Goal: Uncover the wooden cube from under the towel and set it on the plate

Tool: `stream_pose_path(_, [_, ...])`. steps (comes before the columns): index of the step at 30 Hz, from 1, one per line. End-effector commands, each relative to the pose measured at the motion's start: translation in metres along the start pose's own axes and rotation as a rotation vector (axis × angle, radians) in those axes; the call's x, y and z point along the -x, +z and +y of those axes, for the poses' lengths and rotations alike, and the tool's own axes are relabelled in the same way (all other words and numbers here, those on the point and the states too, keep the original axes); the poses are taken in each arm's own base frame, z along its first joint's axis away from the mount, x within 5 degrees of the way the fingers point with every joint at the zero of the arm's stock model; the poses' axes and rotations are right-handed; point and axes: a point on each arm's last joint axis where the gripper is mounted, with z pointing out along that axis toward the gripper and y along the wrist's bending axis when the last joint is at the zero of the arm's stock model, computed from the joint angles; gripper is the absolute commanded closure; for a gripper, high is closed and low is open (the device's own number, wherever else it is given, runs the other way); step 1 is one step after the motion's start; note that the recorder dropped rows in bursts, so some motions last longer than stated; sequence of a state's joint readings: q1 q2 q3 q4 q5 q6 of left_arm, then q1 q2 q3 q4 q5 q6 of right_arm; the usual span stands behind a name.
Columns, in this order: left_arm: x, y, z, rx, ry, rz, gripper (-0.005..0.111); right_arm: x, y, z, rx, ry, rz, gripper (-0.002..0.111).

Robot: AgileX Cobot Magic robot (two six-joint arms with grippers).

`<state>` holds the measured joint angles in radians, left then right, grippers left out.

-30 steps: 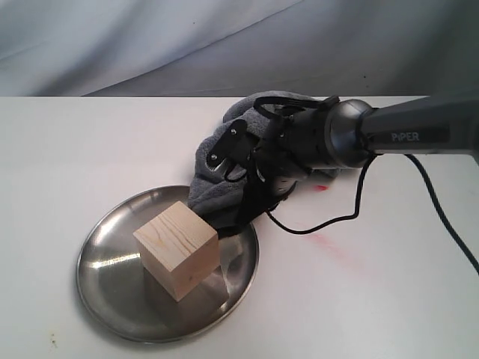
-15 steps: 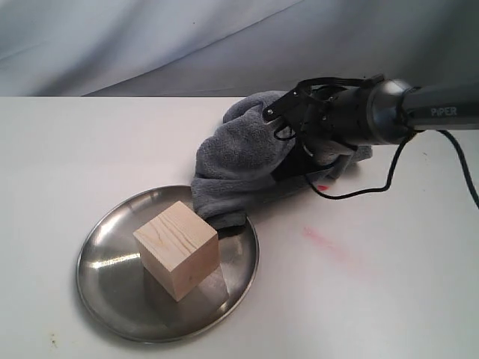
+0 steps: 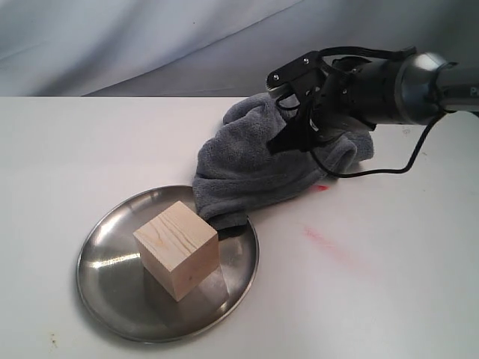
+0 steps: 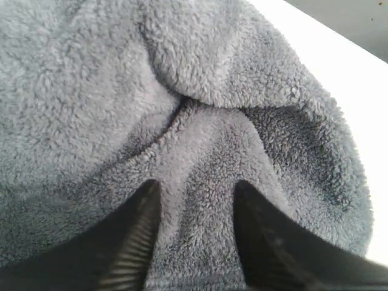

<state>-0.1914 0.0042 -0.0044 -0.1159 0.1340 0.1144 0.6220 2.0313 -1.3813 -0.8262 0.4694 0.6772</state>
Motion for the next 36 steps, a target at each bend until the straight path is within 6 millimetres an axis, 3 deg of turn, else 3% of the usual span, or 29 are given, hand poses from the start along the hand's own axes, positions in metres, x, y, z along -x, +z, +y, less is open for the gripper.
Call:
stream_pose_path(1, [-0.001, 0.0, 0.0, -0.007, -0.004, 0.001, 0.107, 0.004, -0.015, -0.009, -0.026, 0.036, 0.016, 0.04])
stream_pose_path(3, [-0.001, 0.0, 0.0, -0.007, -0.004, 0.001, 0.107, 0.006, -0.025, -0.012, -0.024, 0.078, 0.022, 0.042])
stream_pose_path(7, [-0.001, 0.0, 0.0, -0.007, -0.004, 0.001, 0.107, 0.01, -0.053, -0.009, 0.026, 0.039, -0.006, 0.063])
stream_pose_path(13, [-0.001, 0.0, 0.0, -0.007, -0.004, 0.001, 0.107, 0.007, -0.107, -0.001, 0.144, 0.028, -0.197, 0.084])
stream_pose_path(18, [-0.001, 0.0, 0.0, -0.007, -0.004, 0.001, 0.107, -0.006, -0.137, -0.003, 0.261, 0.011, -0.4, 0.097])
stream_pose_path(25, [-0.001, 0.0, 0.0, -0.007, -0.004, 0.001, 0.107, -0.016, -0.161, -0.032, 0.325, 0.129, -0.607, 0.101])
stream_pose_path(36, [-0.001, 0.0, 0.0, -0.007, -0.004, 0.001, 0.107, -0.022, -0.187, -0.099, 0.164, 0.294, -0.69, 0.108])
